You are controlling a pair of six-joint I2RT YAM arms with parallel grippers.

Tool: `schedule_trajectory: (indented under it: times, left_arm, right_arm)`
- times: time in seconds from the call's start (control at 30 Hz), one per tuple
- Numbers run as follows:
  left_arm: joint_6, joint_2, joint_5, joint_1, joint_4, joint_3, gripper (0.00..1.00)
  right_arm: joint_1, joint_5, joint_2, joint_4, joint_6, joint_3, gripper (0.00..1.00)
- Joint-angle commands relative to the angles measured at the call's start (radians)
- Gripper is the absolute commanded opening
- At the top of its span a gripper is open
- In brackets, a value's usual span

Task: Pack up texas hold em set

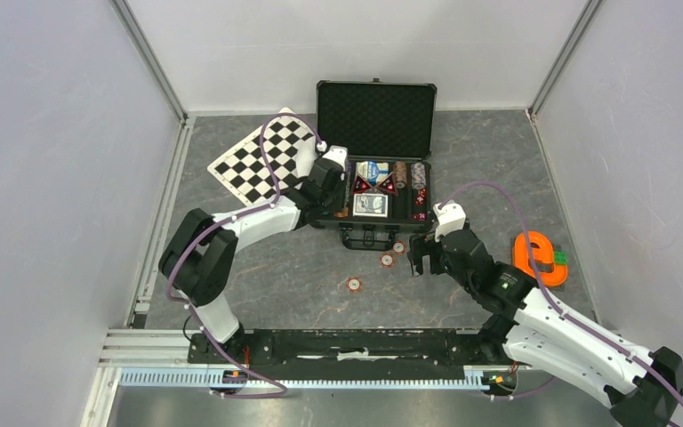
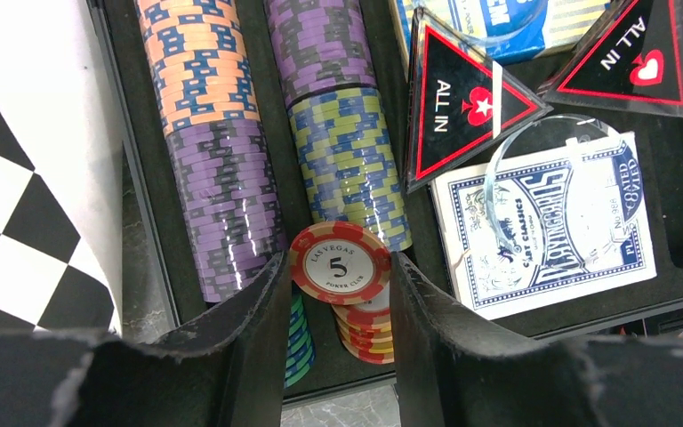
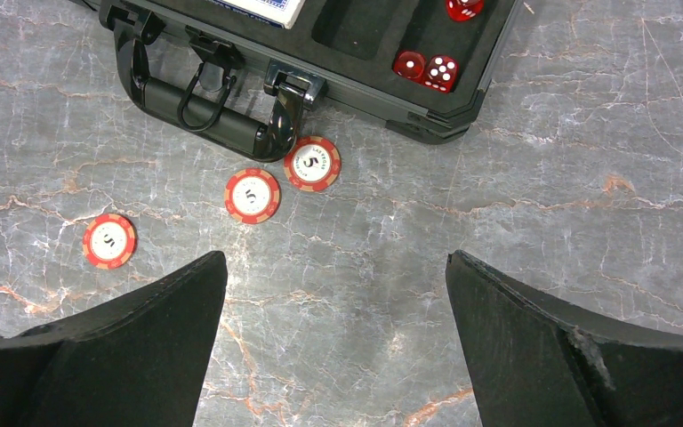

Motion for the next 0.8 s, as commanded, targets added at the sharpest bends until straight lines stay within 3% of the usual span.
schedule_trajectory:
  times: [0.0,0.13,0.23,0.63,0.77]
  left_arm:
    - [0.004,-0.002,-0.009,-0.004,0.083,-0.015,0.35]
    - [0.001,-0.010,-0.005,-0.006,0.083,-0.026,0.52]
    - [-0.001,-0.016,0.005,-0.006,0.083,-0.031,0.55]
    - [-0.009,-0.064,0.029,-0.007,0.065,-0.032,0.59]
    - [-0.013,-0.071,0.054,-0.008,0.044,-0.018,0.52]
  right_arm:
    - [-0.003,0.015,0.001,0.002,-0.009,0.038,0.99]
    - [-0.002,0.012,0.003,0.001,-0.008,0.037,0.99]
    - [-0.002,0.011,0.001,0.004,-0.007,0.037,0.99]
    - [-0.003,0.001,0.025,0.013,-0.018,0.045,0.99]
    - [-0.003,0.003,0.026,0.014,-0.022,0.049,0.99]
